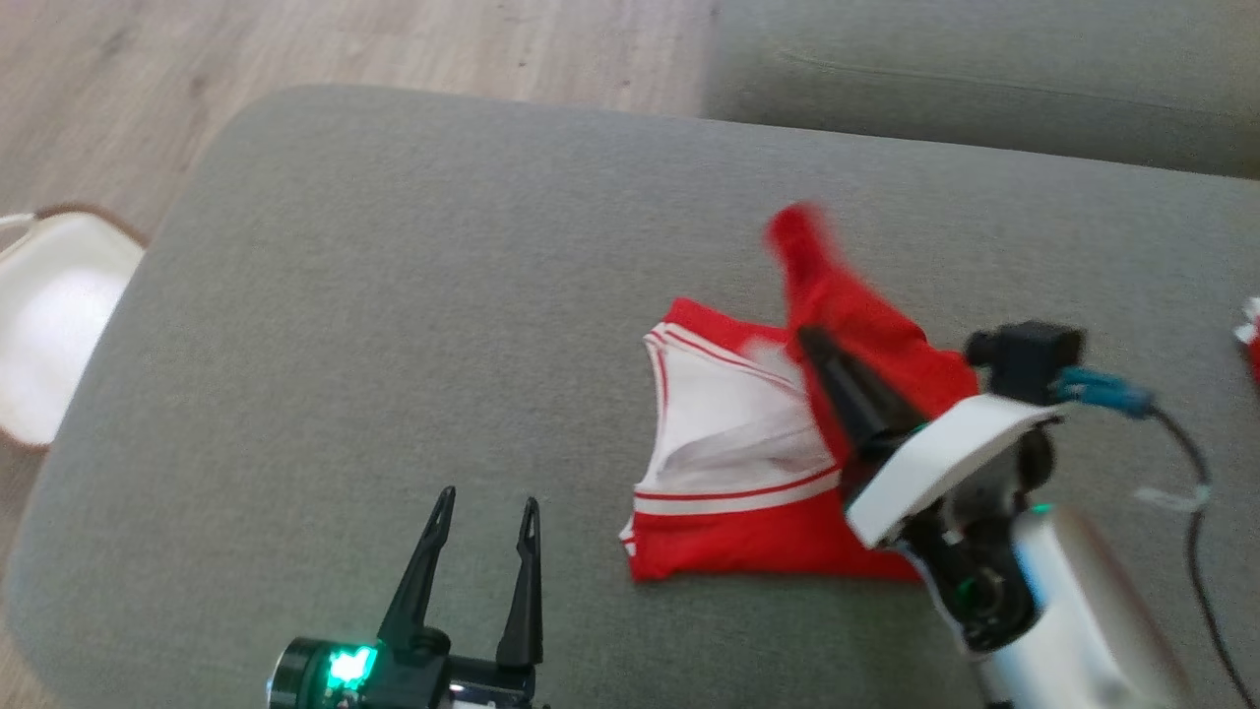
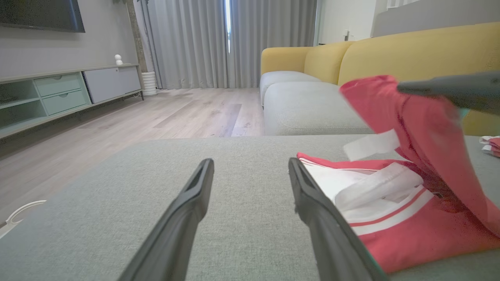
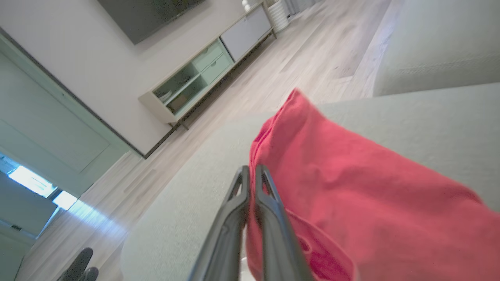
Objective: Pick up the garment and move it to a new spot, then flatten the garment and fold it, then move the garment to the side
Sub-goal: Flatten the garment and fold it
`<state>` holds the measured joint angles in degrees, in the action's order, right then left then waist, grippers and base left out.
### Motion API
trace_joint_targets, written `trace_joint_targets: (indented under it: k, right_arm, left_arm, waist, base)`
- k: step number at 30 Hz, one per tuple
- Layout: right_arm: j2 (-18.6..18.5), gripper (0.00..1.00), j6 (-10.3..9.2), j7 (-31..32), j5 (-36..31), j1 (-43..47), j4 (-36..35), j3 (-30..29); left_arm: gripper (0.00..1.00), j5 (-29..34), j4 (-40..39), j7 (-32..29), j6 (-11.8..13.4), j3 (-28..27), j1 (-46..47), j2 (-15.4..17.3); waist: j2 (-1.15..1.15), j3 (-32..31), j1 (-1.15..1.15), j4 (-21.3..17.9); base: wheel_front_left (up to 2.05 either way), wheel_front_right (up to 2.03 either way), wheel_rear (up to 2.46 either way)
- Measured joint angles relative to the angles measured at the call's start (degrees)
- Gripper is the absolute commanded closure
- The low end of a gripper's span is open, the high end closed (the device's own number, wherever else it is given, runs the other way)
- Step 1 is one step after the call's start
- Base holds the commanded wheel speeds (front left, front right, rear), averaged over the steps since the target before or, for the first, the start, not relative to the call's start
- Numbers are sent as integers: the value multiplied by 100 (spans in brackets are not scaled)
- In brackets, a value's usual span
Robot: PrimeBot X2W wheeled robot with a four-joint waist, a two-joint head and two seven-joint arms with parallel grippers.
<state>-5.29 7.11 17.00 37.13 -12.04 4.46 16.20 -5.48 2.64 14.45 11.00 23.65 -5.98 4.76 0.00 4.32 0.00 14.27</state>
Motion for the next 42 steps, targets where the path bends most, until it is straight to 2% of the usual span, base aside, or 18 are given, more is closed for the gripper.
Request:
trace_joint_targets:
  k: [7,8,9,10,16,21,27,29,33,36,38,42]
  right_arm:
    - [124,100,0,-169,66,-44,868,644]
    - [130,66,0,-271,93,-67,977,730]
    - [131,4,0,-380,155,-106,1076,812]
    - [130,0,0,-515,289,-162,1148,901]
    - [135,0,0,-1203,810,-530,1313,1217]
    - [76,0,0,-1511,569,-548,1203,837]
    - [-655,0,0,-2207,205,63,668,246]
    - [-898,0,0,-2526,-100,405,642,116]
    - [-1096,0,0,-3002,-635,1088,698,-127]
    - [-951,0,0,-3121,-947,1540,747,-461]
    - [-644,0,0,-3122,-1469,1940,720,-867]
    - [-302,0,0,-3122,-1908,2275,566,-1080]
  left_arm:
    - [0,0,48,0,-44,1,40,-62]
    - [0,0,57,0,-44,0,46,-66]
    - [0,0,66,0,-44,0,54,-69]
    - [0,0,71,0,-44,1,73,-75]
    - [0,0,108,0,-47,-29,107,-99]
    - [0,-1,107,0,-45,-167,89,-104]
    - [0,-79,90,0,-47,-459,-123,-118]
    - [0,-144,87,0,-52,-563,-229,-118]
    - [0,-170,71,0,-164,-723,-359,-118]
    - [0,-231,64,0,-274,-776,-495,-120]
    - [0,-287,67,0,-348,-915,-693,-120]
    - [0,-312,105,0,-409,-1004,-872,-120]
  waist:
    - [0,135,0,360]
    - [0,153,0,379]
    - [0,163,0,390]
    - [0,163,0,389]
    - [0,73,0,252]
    - [0,-76,0,40]
    - [0,-383,-1,-232]
    - [0,-474,-1,-336]
    - [0,-675,-1,-506]
    - [0,-819,-1,-607]
    - [0,-953,-1,-689]
    - [0,-1061,-1,-763]
  base:
    - [0,0,0]
    - [0,0,0]
    - [0,0,0]
    - [0,0,0]
    - [0,0,0]
    - [0,0,0]
    - [0,0,0]
    - [0,0,0]
    - [0,0,0]
    - [0,0,0]
    - [0,0,0]
    - [0,0,0]
